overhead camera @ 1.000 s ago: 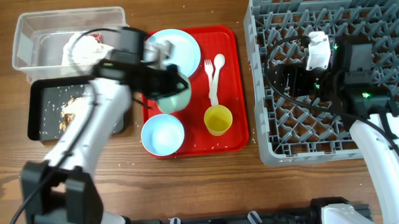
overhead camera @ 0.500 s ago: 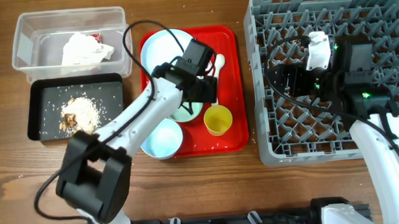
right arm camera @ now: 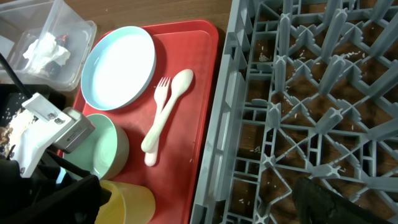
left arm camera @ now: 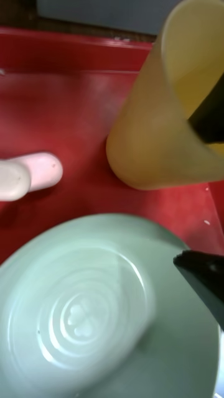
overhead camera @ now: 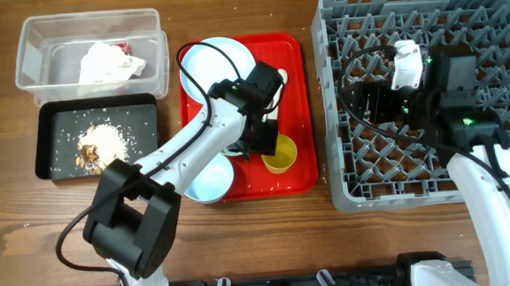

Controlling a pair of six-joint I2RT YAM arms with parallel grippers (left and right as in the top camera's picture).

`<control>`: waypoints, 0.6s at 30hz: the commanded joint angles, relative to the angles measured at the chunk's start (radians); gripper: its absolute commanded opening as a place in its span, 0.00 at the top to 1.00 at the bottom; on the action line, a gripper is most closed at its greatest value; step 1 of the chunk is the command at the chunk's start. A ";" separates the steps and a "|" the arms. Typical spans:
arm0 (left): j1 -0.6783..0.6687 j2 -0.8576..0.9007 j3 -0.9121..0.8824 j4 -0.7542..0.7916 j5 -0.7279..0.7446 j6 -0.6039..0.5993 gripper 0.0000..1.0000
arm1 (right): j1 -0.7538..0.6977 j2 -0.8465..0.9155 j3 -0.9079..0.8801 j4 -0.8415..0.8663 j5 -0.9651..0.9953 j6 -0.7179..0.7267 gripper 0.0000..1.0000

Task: Sort waste into correct bins and load items into the dishwasher rack

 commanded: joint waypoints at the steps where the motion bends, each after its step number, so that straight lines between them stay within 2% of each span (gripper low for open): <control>1: -0.003 0.011 0.008 0.015 -0.016 -0.021 0.82 | -0.002 0.010 0.021 -0.001 -0.016 0.011 0.00; 2: -0.003 0.011 0.008 0.023 -0.005 -0.021 0.93 | -0.002 0.010 0.021 -0.002 -0.016 0.029 0.00; 6: 0.018 -0.001 0.030 0.027 0.109 -0.011 0.96 | -0.002 0.010 0.021 -0.002 -0.018 0.114 0.00; 9: 0.122 -0.061 0.100 0.020 0.381 0.022 0.96 | -0.002 0.011 0.021 0.020 -0.174 0.103 0.00; 10: 0.200 -0.095 0.123 0.046 0.571 0.048 0.96 | -0.002 0.012 0.021 0.052 -0.283 0.102 0.00; 11: 0.246 -0.111 0.125 0.075 0.684 0.047 0.96 | -0.002 0.013 0.021 0.089 -0.395 0.078 0.00; 12: 0.330 -0.123 0.125 0.132 0.903 0.047 0.96 | -0.002 0.014 0.021 0.153 -0.521 0.069 0.00; 14: 0.385 -0.123 0.125 0.175 1.068 0.047 0.96 | 0.002 0.024 0.021 0.250 -0.657 0.071 0.00; 15: 0.420 -0.123 0.125 0.224 1.202 0.043 0.96 | 0.014 0.037 0.021 0.313 -0.722 0.079 0.00; 17: 0.434 -0.123 0.125 0.274 1.318 0.043 0.96 | 0.036 0.058 0.021 0.388 -0.779 0.081 0.00; 18: 0.433 -0.123 0.125 0.286 1.358 0.042 0.96 | 0.063 0.088 0.021 0.496 -0.810 0.138 0.00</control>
